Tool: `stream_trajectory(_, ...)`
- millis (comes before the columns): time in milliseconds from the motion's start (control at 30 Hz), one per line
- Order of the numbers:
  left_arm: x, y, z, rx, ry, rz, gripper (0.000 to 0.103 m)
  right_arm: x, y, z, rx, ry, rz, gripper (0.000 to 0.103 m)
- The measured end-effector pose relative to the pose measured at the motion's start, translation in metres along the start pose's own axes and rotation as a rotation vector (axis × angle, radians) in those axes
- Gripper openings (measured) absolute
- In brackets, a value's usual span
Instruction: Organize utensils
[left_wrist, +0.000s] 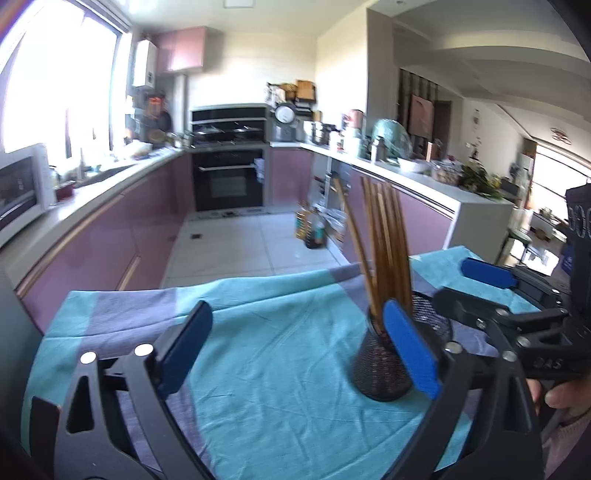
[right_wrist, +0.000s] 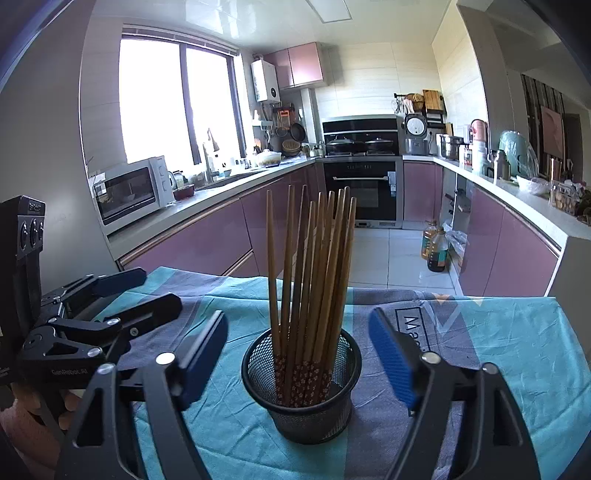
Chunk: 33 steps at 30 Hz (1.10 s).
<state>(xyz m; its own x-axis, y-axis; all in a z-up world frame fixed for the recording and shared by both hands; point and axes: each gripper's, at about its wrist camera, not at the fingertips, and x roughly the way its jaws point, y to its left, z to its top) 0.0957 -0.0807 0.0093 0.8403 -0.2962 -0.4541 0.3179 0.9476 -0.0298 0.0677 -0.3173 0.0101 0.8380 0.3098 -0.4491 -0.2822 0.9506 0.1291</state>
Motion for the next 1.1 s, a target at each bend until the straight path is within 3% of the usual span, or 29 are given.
stream_trajectory(133, -0.017, 0.009, -0.008, -0.015, -0.039, 0.069, 0.098, -0.007, 0.009, -0.008, -0.02, -0.036, -0.033, 0.097)
stream_trajectory(500, -0.055, 0.024, -0.031, -0.042, -0.107, 0.196, 0.098, -0.027, 0.023, -0.02, -0.047, -0.134, -0.076, 0.096)
stream_trajectory(1100, -0.09, 0.024, -0.042, -0.057, -0.211, 0.263, 0.098, -0.032, 0.041, -0.031, -0.058, -0.18, -0.106, 0.096)
